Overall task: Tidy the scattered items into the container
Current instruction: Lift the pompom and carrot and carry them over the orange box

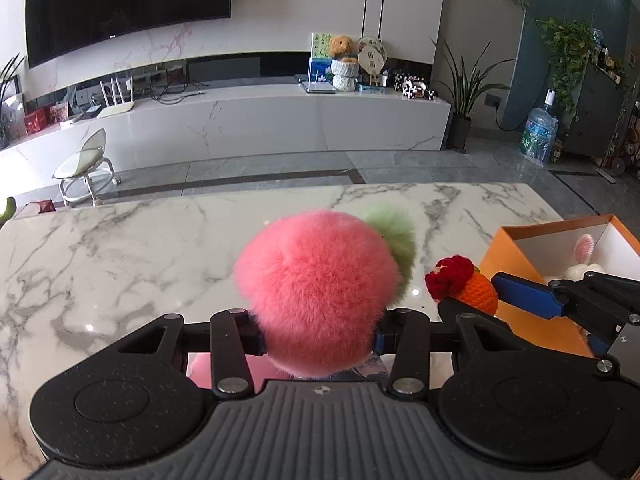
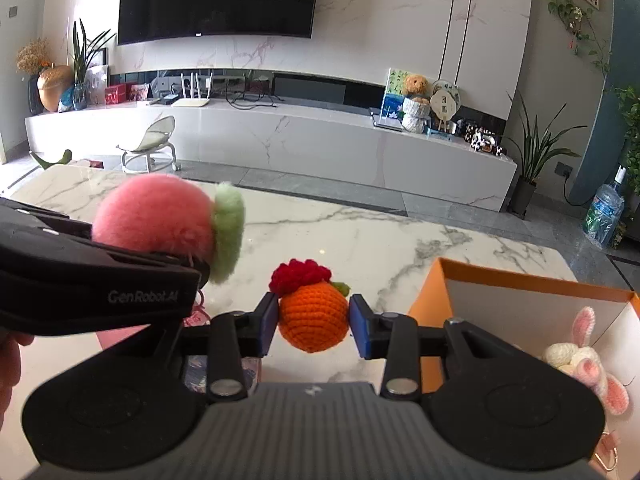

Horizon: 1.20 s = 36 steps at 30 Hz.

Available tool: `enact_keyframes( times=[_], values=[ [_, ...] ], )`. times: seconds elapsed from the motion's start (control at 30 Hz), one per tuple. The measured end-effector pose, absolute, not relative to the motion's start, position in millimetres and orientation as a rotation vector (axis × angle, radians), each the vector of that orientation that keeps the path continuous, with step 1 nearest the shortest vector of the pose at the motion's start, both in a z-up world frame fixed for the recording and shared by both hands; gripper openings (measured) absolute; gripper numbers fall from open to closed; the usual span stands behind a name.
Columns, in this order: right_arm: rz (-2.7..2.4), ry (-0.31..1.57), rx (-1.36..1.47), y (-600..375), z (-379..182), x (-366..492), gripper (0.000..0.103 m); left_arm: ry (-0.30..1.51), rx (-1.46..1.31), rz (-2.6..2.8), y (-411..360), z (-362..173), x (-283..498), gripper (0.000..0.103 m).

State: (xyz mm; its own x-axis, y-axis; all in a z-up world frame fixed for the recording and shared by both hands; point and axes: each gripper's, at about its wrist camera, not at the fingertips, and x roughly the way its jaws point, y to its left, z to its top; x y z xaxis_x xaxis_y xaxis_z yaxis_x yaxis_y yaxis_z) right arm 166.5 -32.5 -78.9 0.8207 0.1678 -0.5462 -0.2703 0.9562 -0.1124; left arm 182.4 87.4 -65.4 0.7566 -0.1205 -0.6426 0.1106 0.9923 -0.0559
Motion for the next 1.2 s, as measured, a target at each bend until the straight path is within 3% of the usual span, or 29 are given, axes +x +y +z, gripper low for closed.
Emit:
enact_keyframes(
  times=[0.57,1.2],
  values=[
    [0.053,0.416,-0.057,-151,-9,82,0.041,0.544,0.014,-0.343,-25,7,120,0.051],
    [-0.101,0.59,0.051,-304,-44,101,0.041,0.663,0.104,-0.508,-163,-27,145,0.051]
  ],
)
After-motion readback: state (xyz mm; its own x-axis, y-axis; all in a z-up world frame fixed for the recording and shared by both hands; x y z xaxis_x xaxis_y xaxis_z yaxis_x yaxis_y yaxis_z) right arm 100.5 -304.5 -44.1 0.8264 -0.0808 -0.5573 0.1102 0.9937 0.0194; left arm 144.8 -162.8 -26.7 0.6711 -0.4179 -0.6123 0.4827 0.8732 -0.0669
